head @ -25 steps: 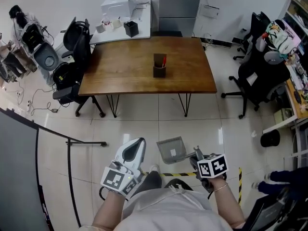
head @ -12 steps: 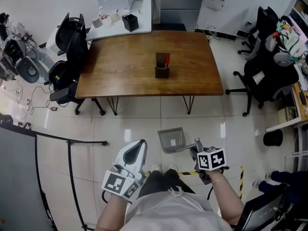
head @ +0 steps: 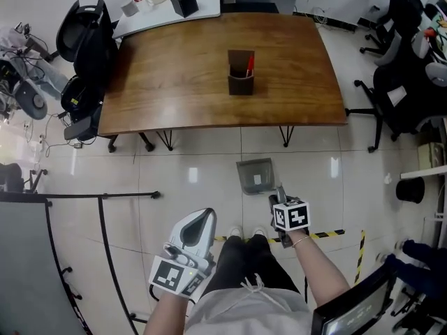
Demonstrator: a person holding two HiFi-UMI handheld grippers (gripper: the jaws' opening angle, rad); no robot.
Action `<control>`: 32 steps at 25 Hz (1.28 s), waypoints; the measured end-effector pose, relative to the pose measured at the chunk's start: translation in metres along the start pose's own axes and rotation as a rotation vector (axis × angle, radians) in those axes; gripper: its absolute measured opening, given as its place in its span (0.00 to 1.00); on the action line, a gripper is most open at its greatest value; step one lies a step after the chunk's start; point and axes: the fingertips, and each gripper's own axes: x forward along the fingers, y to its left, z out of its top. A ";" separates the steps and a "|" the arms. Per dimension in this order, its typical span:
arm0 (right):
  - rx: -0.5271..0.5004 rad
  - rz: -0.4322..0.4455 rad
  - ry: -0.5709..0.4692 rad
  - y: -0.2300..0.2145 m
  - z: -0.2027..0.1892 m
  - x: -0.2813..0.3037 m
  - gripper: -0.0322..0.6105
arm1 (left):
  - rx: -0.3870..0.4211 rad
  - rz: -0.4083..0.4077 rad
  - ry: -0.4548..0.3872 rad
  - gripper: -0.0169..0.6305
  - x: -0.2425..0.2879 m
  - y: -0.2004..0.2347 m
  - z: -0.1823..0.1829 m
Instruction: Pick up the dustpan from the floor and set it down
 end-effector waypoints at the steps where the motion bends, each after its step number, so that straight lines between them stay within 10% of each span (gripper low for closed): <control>1: 0.009 0.002 0.004 -0.003 -0.001 0.009 0.05 | -0.005 0.006 0.003 0.05 0.003 0.004 -0.004; 12: -0.011 -0.134 0.087 -0.029 -0.022 0.044 0.09 | -0.047 0.041 0.042 0.05 0.020 0.031 -0.034; 14: -0.019 -0.148 0.133 -0.027 -0.034 0.048 0.29 | -0.051 0.032 0.048 0.05 0.022 0.029 -0.034; 16: 0.005 -0.091 0.135 -0.017 -0.037 0.052 0.88 | -0.050 0.019 0.053 0.05 0.025 0.027 -0.032; 17: 0.007 -0.086 0.132 -0.015 -0.037 0.051 0.96 | -0.051 0.013 0.056 0.05 0.026 0.026 -0.031; 27: -0.124 -0.173 -0.074 0.017 0.010 -0.057 0.95 | -0.053 -0.053 0.023 0.05 0.004 0.006 0.008; 30: -0.181 -0.241 -0.218 0.038 0.032 -0.133 0.58 | -0.033 -0.087 -0.002 0.05 -0.013 -0.015 0.025; 32: -0.217 -0.269 -0.334 0.053 0.043 -0.187 0.06 | -0.014 -0.100 -0.035 0.05 -0.027 -0.035 0.037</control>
